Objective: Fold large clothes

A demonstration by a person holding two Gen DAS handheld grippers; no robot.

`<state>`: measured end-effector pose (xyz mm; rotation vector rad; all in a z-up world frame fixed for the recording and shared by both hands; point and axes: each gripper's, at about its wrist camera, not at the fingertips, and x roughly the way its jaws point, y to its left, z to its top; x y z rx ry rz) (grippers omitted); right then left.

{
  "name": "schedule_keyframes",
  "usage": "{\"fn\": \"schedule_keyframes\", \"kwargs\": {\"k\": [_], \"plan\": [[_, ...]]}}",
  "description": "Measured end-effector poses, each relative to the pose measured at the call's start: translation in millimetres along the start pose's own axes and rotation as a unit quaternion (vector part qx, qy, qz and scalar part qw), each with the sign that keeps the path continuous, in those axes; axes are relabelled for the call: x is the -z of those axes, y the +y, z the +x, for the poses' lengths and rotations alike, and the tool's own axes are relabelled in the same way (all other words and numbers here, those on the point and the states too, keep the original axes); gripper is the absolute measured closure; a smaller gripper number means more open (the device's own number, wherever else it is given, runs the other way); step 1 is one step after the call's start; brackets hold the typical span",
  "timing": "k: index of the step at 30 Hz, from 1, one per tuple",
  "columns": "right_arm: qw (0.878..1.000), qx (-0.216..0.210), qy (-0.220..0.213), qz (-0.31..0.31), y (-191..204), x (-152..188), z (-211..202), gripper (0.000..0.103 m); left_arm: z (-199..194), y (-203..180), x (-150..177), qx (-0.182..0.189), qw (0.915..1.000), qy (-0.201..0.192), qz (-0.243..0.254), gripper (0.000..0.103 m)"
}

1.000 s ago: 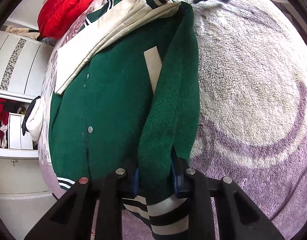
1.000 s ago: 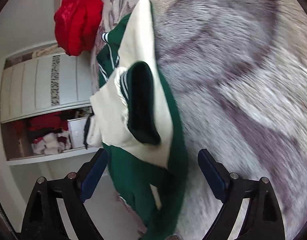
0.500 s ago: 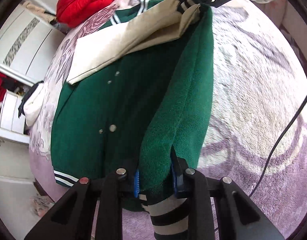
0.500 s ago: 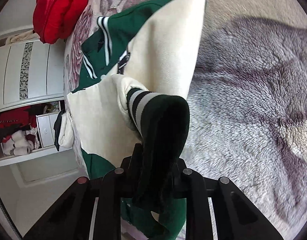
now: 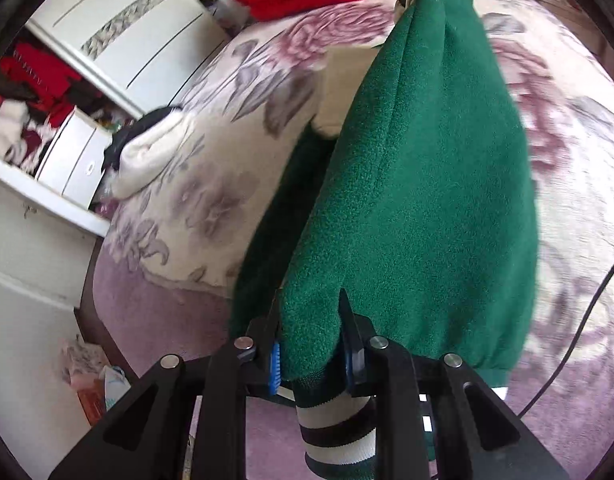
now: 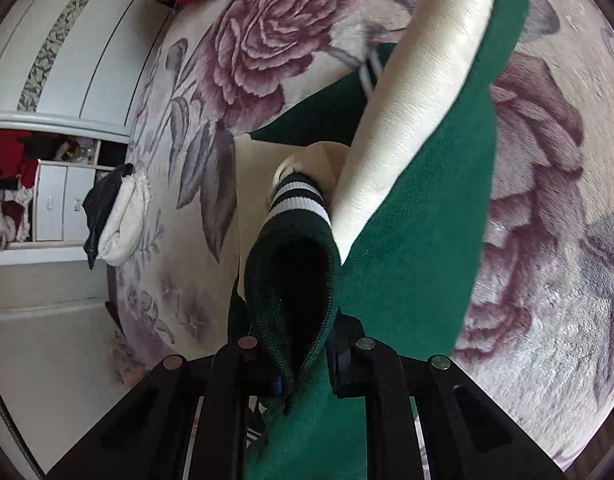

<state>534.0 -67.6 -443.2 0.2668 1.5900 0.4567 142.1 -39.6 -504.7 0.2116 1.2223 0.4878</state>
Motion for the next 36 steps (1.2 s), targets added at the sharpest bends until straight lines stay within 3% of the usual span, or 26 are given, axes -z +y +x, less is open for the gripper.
{"fn": "schedule_keyframes", "kwargs": {"k": [6, 8, 9, 12, 13, 16, 18, 22, 25, 27, 28, 29, 31, 32, 33, 35, 36], "plan": [[0.998, 0.057, 0.03, -0.014, 88.1, -25.3, 120.0, 0.087, 77.4, 64.6, 2.7, 0.022, 0.9972, 0.053, -0.048, 0.082], [0.996, 0.07, 0.049, -0.006, 102.6, -30.6, 158.4, 0.086, 105.4, 82.6, 10.3, 0.055, 0.9933, 0.079, -0.064, 0.078], [0.996, 0.076, 0.053, 0.008, 104.0, -32.4, 171.8, 0.082, 115.4, 89.2, 14.3, 0.075, 0.9907, 0.089, -0.07, 0.076], [0.996, 0.055, 0.069, 0.019, 109.3, -33.7, 189.6, 0.045, 135.9, 112.3, 26.3, 0.14, 0.9789, 0.121, -0.087, 0.067], [0.996, 0.046, 0.07, 0.023, 110.2, -31.0, 187.3, 0.039, 139.0, 121.5, 31.3, 0.165, 0.9732, 0.127, -0.096, 0.067], [0.996, 0.032, 0.085, 0.009, 109.3, -14.0, 173.6, 0.036, 146.3, 152.4, 45.5, 0.222, 0.9571, 0.141, -0.121, 0.039], [0.994, 0.029, 0.101, -0.007, 103.3, 7.2, 158.8, 0.036, 153.8, 173.1, 53.3, 0.274, 0.9355, 0.164, -0.151, 0.035], [0.992, 0.02, 0.117, -0.033, 71.9, 73.4, 123.1, 0.036, 159.8, 209.4, 66.1, 0.33, 0.8986, 0.191, -0.218, 0.037], [0.99, 0.029, 0.136, -0.015, 28.0, 145.7, 113.9, 0.035, 157.4, 213.5, 69.6, 0.396, 0.8644, 0.194, -0.242, 0.038], [0.987, 0.043, 0.153, 0.018, -8.8, 199.5, 118.1, 0.035, 159.4, 199.2, 69.9, 0.43, 0.8477, 0.201, -0.236, 0.037], [0.985, 0.04, 0.164, 0.041, -28.5, 226.5, 123.5, 0.035, 162.0, 187.4, 69.1, 0.431, 0.8485, 0.212, -0.223, 0.037], [0.982, 0.024, 0.171, 0.071, -47.9, 252.1, 130.8, 0.035, 163.3, 176.5, 66.8, 0.421, 0.855, 0.22, -0.208, 0.037], [0.975, 0.0, 0.179, 0.129, -81.0, 296.4, 149.0, 0.035, 164.2, 156.8, 67.0, 0.382, 0.8818, 0.212, -0.178, 0.039], [0.973, -0.014, 0.175, 0.148, -93.7, 314.0, 158.7, 0.035, 162.2, 153.3, 67.5, 0.368, 0.891, 0.201, -0.175, 0.05], [0.971, -0.028, 0.169, 0.166, -102.6, 328.5, 168.8, 0.035, 158.6, 152.0, 67.6, 0.36, 0.8966, 0.192, -0.173, 0.078], [0.965, -0.077, 0.148, 0.201, -113.0, 349.9, 183.6, 0.036, 147.2, 154.2, 68.8, 0.351, 0.9026, 0.176, -0.176, 0.092], [0.963, -0.104, 0.122, 0.215, -114.3, 358.2, 183.9, 0.059, 141.7, 158.6, 70.2, 0.357, 0.9002, 0.169, -0.183, 0.096]]}}
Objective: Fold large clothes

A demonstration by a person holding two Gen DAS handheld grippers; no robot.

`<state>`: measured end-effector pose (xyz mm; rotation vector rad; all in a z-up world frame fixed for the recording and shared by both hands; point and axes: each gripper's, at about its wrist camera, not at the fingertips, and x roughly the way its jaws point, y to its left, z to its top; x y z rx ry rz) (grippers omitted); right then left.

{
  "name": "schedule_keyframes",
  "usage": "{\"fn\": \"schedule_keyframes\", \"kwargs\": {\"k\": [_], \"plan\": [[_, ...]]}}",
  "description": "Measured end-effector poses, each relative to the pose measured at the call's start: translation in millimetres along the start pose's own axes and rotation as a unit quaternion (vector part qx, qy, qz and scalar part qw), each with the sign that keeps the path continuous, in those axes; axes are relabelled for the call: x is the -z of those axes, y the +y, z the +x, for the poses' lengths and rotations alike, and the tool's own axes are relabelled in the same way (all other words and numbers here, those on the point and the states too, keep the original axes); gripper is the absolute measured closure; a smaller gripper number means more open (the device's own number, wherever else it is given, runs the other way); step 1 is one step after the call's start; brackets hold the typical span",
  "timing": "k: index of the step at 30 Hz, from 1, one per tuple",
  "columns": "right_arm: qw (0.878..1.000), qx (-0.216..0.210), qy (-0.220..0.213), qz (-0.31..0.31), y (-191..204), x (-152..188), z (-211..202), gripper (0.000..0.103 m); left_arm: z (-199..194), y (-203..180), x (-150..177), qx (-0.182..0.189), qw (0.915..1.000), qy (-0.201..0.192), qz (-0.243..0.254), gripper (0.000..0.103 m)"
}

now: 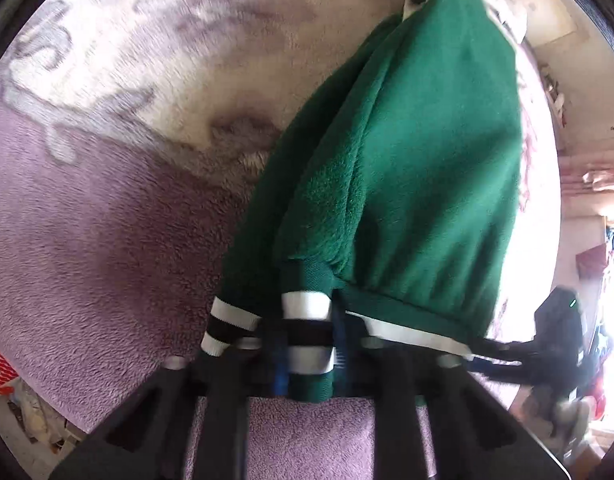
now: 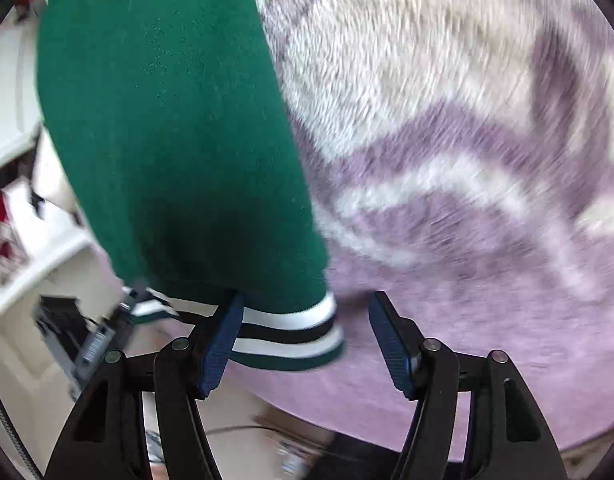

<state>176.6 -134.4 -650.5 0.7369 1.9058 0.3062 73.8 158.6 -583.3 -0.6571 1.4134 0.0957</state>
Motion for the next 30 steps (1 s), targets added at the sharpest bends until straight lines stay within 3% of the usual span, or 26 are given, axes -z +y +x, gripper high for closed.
{"fn": "schedule_keyframes", "kwargs": {"k": [1, 4, 7, 10, 12, 14, 17, 19, 20, 23, 24, 26, 30], "plan": [[1.0, -0.011, -0.018, 0.01, -1.9, 8.0, 1.0, 0.074, -11.2, -0.2, 2.7, 0.005, 0.9999, -0.012, -0.004, 0.096], [0.998, -0.019, -0.054, 0.016, 5.6, 30.9, -10.1, 0.084, -41.4, -2.0, 6.2, 0.02, 0.9994, -0.028, -0.011, 0.096], [0.998, -0.023, -0.065, 0.007, 19.3, 49.6, -26.2, 0.087, -39.8, 9.5, 2.8, 0.005, 0.9999, -0.011, -0.011, 0.095], [0.997, 0.04, -0.056, -0.024, 31.0, 45.9, -14.2, 0.087, -2.2, 25.3, -9.0, -0.023, 0.9993, 0.024, -0.02, 0.091], [0.994, 0.085, -0.034, -0.057, 36.3, 36.8, 5.3, 0.086, 7.4, 37.2, -10.0, -0.006, 0.9987, 0.035, -0.036, 0.088], [0.993, 0.093, -0.013, -0.077, 43.2, 26.9, 3.9, 0.08, -5.5, 33.9, -11.6, 0.006, 0.9987, 0.041, -0.029, 0.088], [0.995, 0.051, -0.003, -0.089, 38.9, 22.7, -10.3, 0.069, -33.8, 29.3, -7.3, 0.026, 0.9992, 0.03, -0.005, 0.08], [0.996, 0.028, -0.015, -0.088, 20.7, 17.8, -21.1, 0.042, -39.9, 33.2, -7.8, 0.04, 0.9989, 0.023, 0.005, 0.065], [0.997, 0.014, -0.014, -0.076, 10.6, 14.8, -18.5, 0.041, -36.6, 35.0, -10.1, 0.048, 0.9986, 0.022, 0.005, 0.05], [0.997, -0.065, -0.007, -0.031, -14.6, 5.6, -0.3, 0.037, -6.9, 34.1, -23.4, 0.08, 0.9962, 0.034, -0.004, 0.048], [0.995, -0.096, -0.013, -0.026, -16.3, 1.7, 2.1, 0.027, 5.2, 31.9, -29.1, 0.084, 0.9957, 0.039, -0.005, 0.048], [0.988, -0.153, -0.022, -0.014, -14.7, -2.4, 5.7, 0.026, 19.1, 26.8, -38.0, 0.085, 0.9959, 0.032, 0.0, 0.048], [0.985, -0.171, -0.031, -0.005, -12.1, -10.2, 7.1, 0.026, 14.7, 13.0, -38.6, 0.081, 0.9966, 0.002, 0.013, 0.048]]}}
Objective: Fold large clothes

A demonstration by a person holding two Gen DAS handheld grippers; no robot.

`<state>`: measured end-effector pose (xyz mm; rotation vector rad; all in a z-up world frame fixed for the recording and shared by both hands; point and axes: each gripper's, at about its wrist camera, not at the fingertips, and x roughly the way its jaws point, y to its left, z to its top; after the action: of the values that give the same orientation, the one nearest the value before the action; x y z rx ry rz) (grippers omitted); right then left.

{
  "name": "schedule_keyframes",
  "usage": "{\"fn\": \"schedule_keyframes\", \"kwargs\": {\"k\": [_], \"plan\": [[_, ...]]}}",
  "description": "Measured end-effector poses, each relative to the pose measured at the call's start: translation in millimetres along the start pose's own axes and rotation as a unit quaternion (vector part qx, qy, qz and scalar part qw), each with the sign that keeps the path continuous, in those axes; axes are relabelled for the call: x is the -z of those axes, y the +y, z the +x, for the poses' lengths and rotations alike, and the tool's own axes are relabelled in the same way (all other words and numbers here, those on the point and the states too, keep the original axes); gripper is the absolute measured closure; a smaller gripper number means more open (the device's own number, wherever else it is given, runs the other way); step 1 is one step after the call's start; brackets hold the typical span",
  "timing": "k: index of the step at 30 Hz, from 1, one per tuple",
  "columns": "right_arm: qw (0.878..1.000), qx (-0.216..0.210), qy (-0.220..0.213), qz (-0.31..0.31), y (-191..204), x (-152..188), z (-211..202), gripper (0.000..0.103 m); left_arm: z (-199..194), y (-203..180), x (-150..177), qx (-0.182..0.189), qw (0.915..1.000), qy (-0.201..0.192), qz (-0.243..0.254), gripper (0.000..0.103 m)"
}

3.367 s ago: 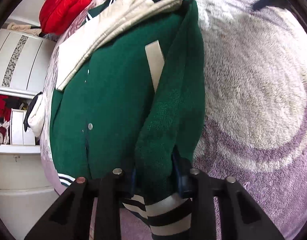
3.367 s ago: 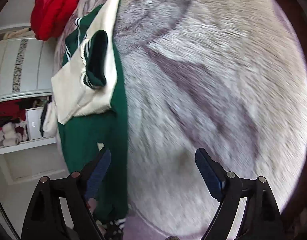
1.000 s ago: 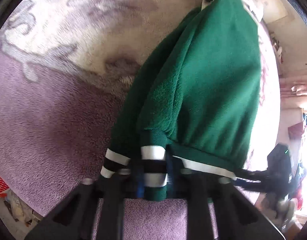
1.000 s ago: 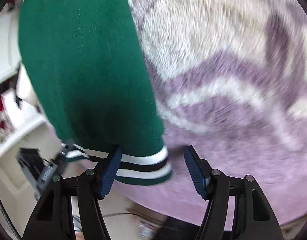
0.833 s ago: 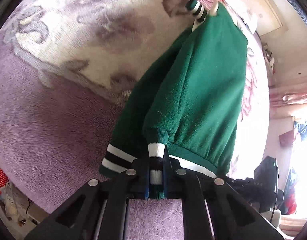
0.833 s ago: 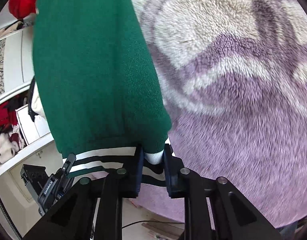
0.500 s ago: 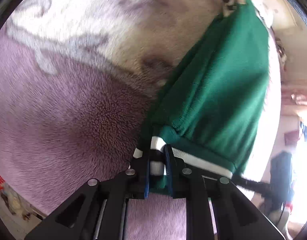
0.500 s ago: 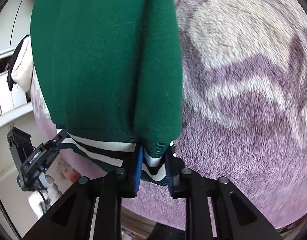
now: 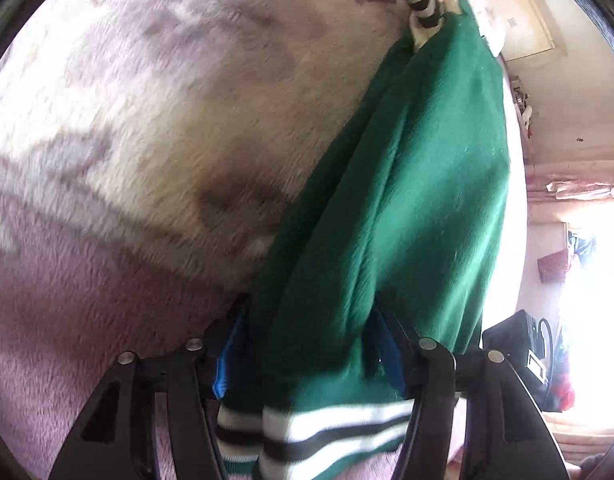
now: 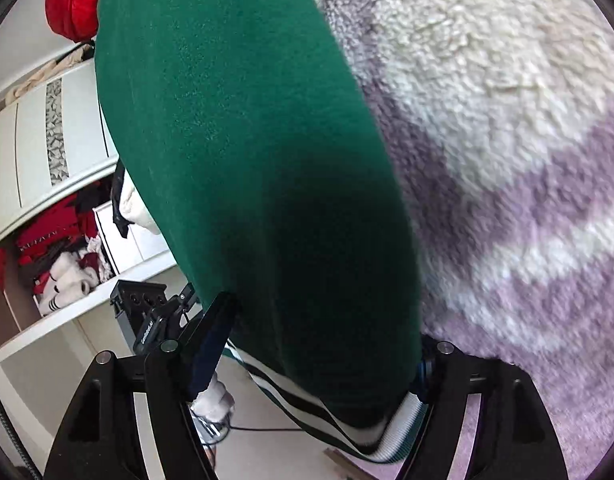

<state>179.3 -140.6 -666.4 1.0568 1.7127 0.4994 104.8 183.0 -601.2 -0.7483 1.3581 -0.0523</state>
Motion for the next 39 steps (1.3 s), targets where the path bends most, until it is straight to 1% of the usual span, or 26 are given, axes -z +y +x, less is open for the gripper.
{"fn": "schedule_keyframes", "kwargs": {"k": [1, 2, 3, 4, 6, 9, 12, 14, 16, 17, 18, 19, 20, 21, 22, 23, 24, 25, 26, 28, 31, 33, 34, 36, 38, 39], "plan": [[1.0, 0.0, -0.003, 0.002, -0.3, 1.0, -0.7, 0.035, 3.7, -5.6, -2.7, -0.005, 0.9999, -0.008, 0.006, 0.05], [1.0, 0.008, -0.004, -0.004, -0.4, 6.7, 1.8, 0.055, -0.6, -11.4, 1.1, -0.012, 0.9996, -0.02, 0.016, 0.065], [1.0, -0.004, -0.004, -0.001, -4.4, 18.3, 10.5, 0.073, -3.4, -13.8, 7.4, -0.019, 0.9992, -0.027, 0.023, 0.074], [1.0, -0.009, -0.01, 0.012, -1.8, 13.5, 6.9, 0.075, -3.0, -20.8, 6.7, -0.018, 0.999, -0.032, 0.025, 0.078], [1.0, -0.003, -0.02, 0.012, 4.9, 22.0, 8.0, 0.079, -15.9, -18.0, 9.3, -0.005, 0.999, -0.041, 0.018, 0.083], [1.0, 0.001, -0.022, 0.01, 16.2, 45.2, -14.0, 0.084, -42.0, -28.6, 28.2, 0.004, 0.9989, -0.042, 0.018, 0.084], [1.0, 0.014, -0.009, 0.01, 21.6, 80.4, -39.3, 0.085, -64.1, -25.4, 55.2, 0.003, 0.9995, -0.023, 0.021, 0.084], [0.999, 0.028, 0.01, 0.02, 16.6, 108.2, -49.2, 0.085, -62.5, -22.1, 81.9, -0.014, 0.9998, 0.008, 0.015, 0.083], [0.997, 0.069, 0.035, 0.024, 5.2, 131.5, -55.5, 0.084, -48.9, -11.5, 104.9, -0.028, 0.9984, 0.049, -0.005, 0.08], [0.995, 0.086, 0.047, 0.031, -3.5, 138.0, -60.3, 0.084, -38.7, -9.8, 109.0, -0.047, 0.9963, 0.071, -0.01, 0.075], [0.993, 0.097, 0.056, 0.047, -14.0, 140.1, -61.4, 0.081, -30.5, -4.9, 113.0, -0.063, 0.9934, 0.094, -0.02, 0.074], [0.99, 0.105, 0.062, 0.073, -25.3, 138.3, -61.6, 0.072, -27.6, -1.6, 112.3, -0.061, 0.9921, 0.104, -0.034, 0.074], [0.987, 0.108, 0.067, 0.099, -35.3, 134.0, -63.1, 0.068, -29.0, -1.0, 107.6, -0.055, 0.9914, 0.108, -0.048, 0.074], [0.985, 0.109, 0.073, 0.113, -41.0, 129.4, -65.3, 0.063, -32.1, -4.7, 100.1, -0.053, 0.991, 0.11, -0.055, 0.074], [0.984, 0.109, 0.077, 0.119, -43.4, 124.2, -68.2, 0.062, -39.0, -7.0, 93.6, -0.056, 0.9913, 0.106, -0.054, 0.073], [0.984, 0.11, 0.073, 0.116, -43.2, 119.4, -73.6, 0.06, -47.6, -10.9, 85.4, -0.066, 0.9918, 0.098, -0.049, 0.065], [0.984, 0.119, 0.068, 0.109, -41.9, 115.3, -80.4, 0.051, -56.8, -14.7, 75.3, -0.073, 0.9927, 0.086, -0.044, 0.051], [0.982, 0.143, 0.064, 0.102, -39.5, 109.9, -87.6, 0.046, -62.4, -23.1, 63.8, -0.076, 0.9937, 0.074, -0.038, 0.045], [0.979, 0.167, 0.058, 0.098, -37.2, 104.1, -97.2, 0.046, -66.6, -29.5, 52.0, -0.081, 0.9943, 0.062, -0.032, 0.042], [0.977, 0.18, 0.05, 0.099, -33.8, 93.0, -119.0, 0.046, -64.0, -47.6, 15.6, -0.086, 0.9951, 0.044, -0.019, 0.042], [0.982, 0.161, 0.03, 0.092, -13.9, 78.1, -137.0, 0.046, -50.5, -79.4, -43.3, -0.082, 0.9965, -0.002, 0.01, 0.042], [0.981, 0.177, 0.015, 0.077, -8.4, 62.9, -156.3, 0.046, -33.9, -96.2, -87.9, -0.098, 0.9943, -0.026, 0.032, 0.042], [0.979, 0.189, 0.009, 0.077, -4.4, 55.2, -162.4, 0.046, -21.6, -102.4, -107.8, -0.104, 0.9933, -0.032, 0.039, 0.042], [0.979, 0.185, -0.002, 0.083, 4.9, 39.0, -170.6, 0.046, 7.6, -112.3, -146.0, -0.118, 0.9912, -0.037, 0.047, 0.042], [0.981, 0.177, -0.01, 0.078, 10.8, 24.4, -176.4, 0.046, 37.3, -121.0, -174.3, -0.131, 0.9894, -0.024, 0.057, 0.042], [0.981, 0.18, -0.013, 0.073, 12.7, 18.2, -177.8, 0.046, 47.6, -129.3, -182.6, -0.128, 0.9895, -0.017, 0.064, 0.043]]}}
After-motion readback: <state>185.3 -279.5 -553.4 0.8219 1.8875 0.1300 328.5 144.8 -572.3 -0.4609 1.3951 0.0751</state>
